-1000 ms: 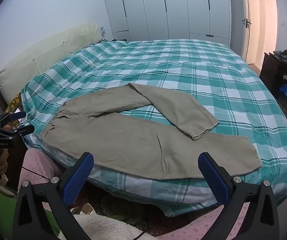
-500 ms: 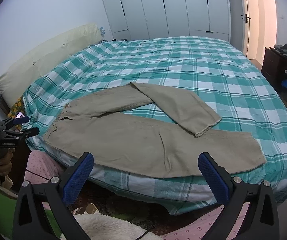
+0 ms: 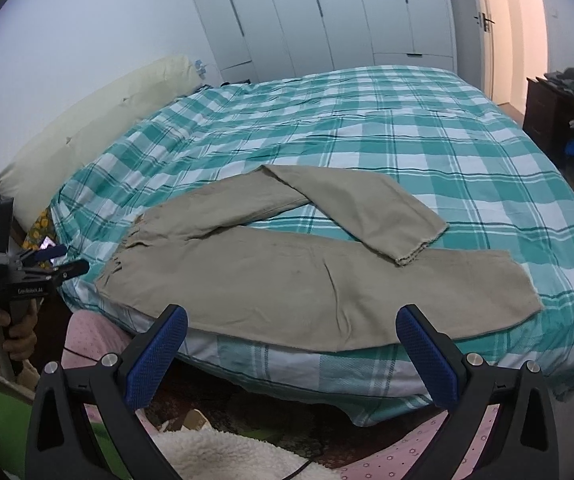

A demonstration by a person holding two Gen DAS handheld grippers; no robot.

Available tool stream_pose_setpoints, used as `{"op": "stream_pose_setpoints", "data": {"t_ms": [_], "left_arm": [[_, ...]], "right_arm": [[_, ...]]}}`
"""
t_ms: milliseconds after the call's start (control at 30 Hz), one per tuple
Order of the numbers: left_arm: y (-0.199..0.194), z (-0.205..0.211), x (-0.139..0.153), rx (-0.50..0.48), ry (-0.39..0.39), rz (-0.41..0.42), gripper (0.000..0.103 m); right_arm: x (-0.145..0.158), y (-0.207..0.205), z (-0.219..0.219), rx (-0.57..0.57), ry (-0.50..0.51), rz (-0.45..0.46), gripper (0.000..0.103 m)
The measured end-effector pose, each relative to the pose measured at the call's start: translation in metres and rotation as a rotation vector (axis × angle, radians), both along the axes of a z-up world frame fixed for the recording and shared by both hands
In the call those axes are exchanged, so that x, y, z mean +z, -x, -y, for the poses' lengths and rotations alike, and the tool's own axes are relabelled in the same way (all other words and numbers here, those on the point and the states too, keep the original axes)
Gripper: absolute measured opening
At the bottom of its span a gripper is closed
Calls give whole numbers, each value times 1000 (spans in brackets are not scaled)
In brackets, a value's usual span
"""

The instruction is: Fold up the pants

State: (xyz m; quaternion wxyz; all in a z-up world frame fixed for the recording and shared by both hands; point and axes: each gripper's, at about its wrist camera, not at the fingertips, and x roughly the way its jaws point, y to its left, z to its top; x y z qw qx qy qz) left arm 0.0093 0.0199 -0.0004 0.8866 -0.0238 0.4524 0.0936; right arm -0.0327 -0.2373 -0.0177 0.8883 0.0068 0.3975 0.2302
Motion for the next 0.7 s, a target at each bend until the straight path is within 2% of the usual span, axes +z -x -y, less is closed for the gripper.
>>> {"op": "stream_pose_setpoints", "data": {"t_ms": [333,700], "left_arm": [[0,3,-1,14,-39,-3,102],[2,0,-2,28,-54,-5,102]], "right_arm": [[-2,3,-5,-11,101,25,103],[1,5,-11,-3,145,47,103]]}}
